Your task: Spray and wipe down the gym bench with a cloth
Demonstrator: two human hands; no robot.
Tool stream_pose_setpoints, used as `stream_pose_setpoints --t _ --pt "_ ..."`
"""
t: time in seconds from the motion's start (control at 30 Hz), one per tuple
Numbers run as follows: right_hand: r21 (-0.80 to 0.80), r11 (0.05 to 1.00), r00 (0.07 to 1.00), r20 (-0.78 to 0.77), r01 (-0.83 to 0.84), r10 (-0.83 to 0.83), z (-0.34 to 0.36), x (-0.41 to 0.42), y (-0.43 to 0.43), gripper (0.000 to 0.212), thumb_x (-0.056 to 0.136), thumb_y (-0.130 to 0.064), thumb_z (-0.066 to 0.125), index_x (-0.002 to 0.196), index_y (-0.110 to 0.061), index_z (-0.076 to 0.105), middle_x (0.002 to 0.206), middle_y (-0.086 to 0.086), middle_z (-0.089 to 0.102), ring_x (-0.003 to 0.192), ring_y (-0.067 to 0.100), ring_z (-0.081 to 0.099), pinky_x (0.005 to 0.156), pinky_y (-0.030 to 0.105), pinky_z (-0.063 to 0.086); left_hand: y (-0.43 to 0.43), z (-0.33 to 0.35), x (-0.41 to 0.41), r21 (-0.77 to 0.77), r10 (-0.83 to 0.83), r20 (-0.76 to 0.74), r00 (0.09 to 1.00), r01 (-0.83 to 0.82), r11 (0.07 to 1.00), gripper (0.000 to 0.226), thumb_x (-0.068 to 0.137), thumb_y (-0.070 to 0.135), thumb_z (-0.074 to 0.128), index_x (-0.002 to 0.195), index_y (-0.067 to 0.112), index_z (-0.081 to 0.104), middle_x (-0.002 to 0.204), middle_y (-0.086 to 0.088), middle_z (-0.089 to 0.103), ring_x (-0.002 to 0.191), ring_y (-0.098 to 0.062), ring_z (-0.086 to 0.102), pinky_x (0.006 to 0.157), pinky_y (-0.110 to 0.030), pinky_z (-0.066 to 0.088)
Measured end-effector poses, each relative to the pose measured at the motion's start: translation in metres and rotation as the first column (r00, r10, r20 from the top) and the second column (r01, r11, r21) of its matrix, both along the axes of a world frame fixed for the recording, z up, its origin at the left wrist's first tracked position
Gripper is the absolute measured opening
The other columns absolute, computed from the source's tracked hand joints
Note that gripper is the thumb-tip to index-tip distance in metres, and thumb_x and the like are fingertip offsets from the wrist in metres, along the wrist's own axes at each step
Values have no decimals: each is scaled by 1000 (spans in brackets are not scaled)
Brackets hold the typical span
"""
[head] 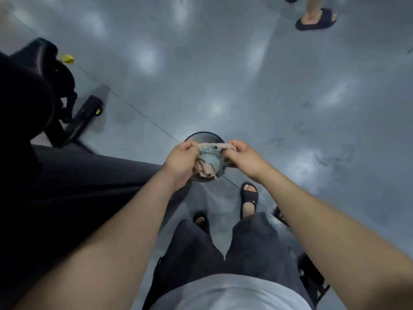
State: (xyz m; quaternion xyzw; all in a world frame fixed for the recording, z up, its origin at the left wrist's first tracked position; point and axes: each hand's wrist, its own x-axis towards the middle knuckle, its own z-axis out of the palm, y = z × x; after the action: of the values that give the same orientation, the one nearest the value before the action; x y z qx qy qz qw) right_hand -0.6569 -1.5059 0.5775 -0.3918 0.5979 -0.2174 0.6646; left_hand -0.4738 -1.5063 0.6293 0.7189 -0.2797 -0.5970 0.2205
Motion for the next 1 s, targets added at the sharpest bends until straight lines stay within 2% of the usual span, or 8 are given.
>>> stream_pose_setpoints --t 0.17,0.3,0.4,0.47,0.63,0.77,0.9,1.0 --pt "106 993 997 -73 46 -38 -73 14 -48 9 92 -20 64 95 -27 58 94 -2 69 89 19 67 82 43 58 -31 -71 -9 123 154 130 979 -170 978 9 97 14 60 89 16 65 91 -14 76 84 -34 75 78 -49 63" --pt "248 966 994 -91 76 -55 -145 22 -72 18 92 -18 63 103 -27 52 110 7 69 100 27 70 86 44 60 -58 -139 -19 202 208 172 963 -241 949 7 93 11 57 91 17 61 91 -12 72 85 -34 74 76 -59 61" --pt "383 914 990 -11 134 -140 -209 30 -74 15 88 -20 60 103 -20 58 110 14 71 103 33 70 91 51 58 -75 -205 -19 251 230 206 951 -279 927 11 96 5 58 92 16 58 89 -12 70 79 -31 74 71 -48 64" --pt "472 870 985 18 142 -171 -237 33 -74 13 95 -12 56 107 -15 58 110 16 72 105 34 70 93 57 56 -75 -247 -16 279 277 220 936 -332 901 16 97 1 59 89 15 59 88 -12 70 75 -26 72 66 -40 63" --pt "589 796 979 42 136 -199 -309 47 -74 31 95 5 40 114 -7 60 106 15 73 97 27 72 89 46 60 -54 -334 2 416 282 209 937 -346 841 10 89 9 63 96 13 69 89 -14 76 83 -31 75 80 -51 63" --pt "624 774 989 19 105 -150 -348 71 -73 34 93 4 35 102 -14 62 104 11 72 95 25 70 85 39 61 -45 -373 11 439 303 88 949 -310 843 15 91 0 62 102 7 70 96 -20 76 85 -31 75 76 -42 63" --pt "612 772 981 -42 174 -188 -386 88 -77 38 90 -2 36 110 -15 65 102 12 73 92 27 71 84 45 61 -54 -395 19 441 297 -22 955 -257 860 15 64 10 71 75 14 79 97 -17 77 91 -32 73 86 -40 59" --pt "583 800 990 -80 142 -118 -396 93 -69 40 88 -20 40 119 -25 64 108 4 73 96 25 69 85 44 60 -53 -406 28 462 190 62 980 -197 865 8 81 9 62 78 15 67 86 -15 65 84 -26 59 79 -35 48"
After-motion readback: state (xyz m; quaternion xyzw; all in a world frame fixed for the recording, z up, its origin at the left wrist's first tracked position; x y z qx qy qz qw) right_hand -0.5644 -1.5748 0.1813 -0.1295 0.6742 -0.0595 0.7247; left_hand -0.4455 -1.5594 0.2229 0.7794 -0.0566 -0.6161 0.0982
